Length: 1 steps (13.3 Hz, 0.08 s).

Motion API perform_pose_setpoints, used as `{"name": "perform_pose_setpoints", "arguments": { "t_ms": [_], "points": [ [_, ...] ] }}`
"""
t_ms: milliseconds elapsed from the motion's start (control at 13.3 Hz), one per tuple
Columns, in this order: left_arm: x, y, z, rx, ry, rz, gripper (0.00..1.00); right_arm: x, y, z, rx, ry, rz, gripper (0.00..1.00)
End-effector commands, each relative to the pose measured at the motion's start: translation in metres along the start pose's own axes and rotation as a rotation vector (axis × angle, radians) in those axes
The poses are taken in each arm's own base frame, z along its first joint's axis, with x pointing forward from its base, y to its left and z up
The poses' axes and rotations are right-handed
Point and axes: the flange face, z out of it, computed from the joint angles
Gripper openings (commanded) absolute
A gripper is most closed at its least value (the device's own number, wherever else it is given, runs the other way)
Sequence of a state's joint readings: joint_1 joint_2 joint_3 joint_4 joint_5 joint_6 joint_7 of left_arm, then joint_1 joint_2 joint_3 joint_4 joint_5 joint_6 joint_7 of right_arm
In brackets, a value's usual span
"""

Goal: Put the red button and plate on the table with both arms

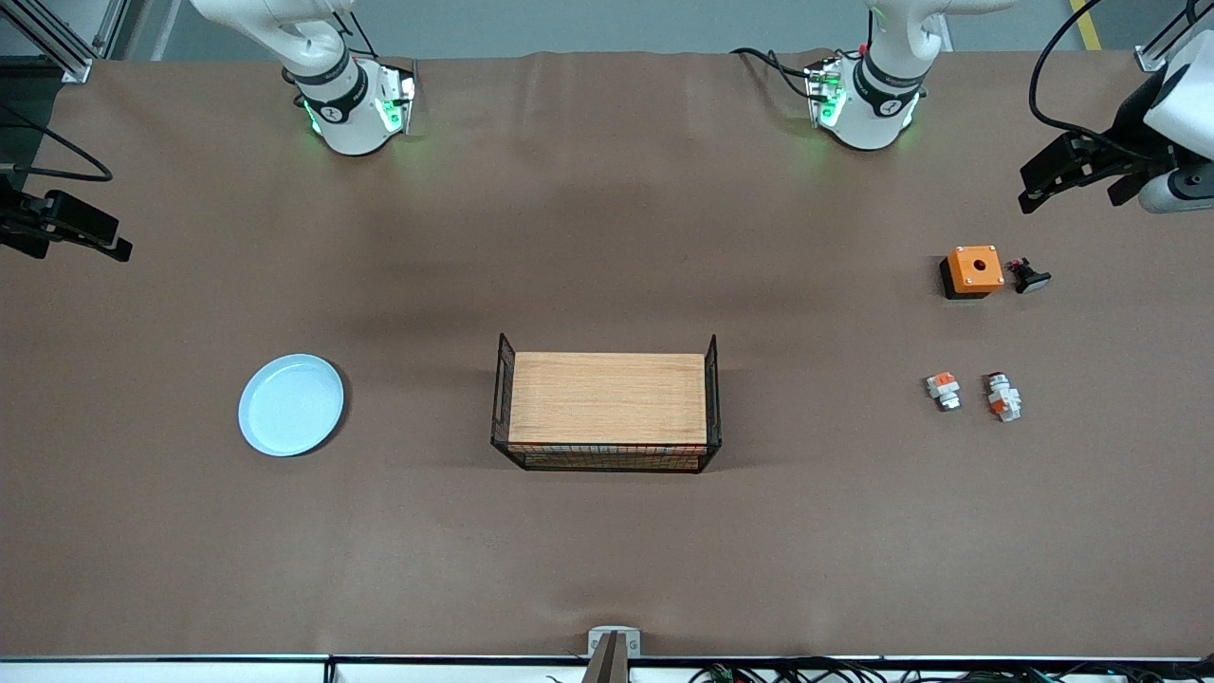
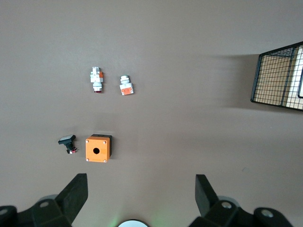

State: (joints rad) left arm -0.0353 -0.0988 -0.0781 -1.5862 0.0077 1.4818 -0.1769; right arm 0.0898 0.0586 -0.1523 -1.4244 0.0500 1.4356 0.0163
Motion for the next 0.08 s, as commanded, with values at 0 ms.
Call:
{"name": "perform_pose_setpoints", "arguments": {
  "t_ms": [0],
  "points": [
    [-0.0042, 0.0012, -0.0062, -0.008, 0.007, 0.024, 1.00, 0.0005, 0.0033, -0.0056, -0.011, -0.003, 0.020, 1.00]
  ]
}}
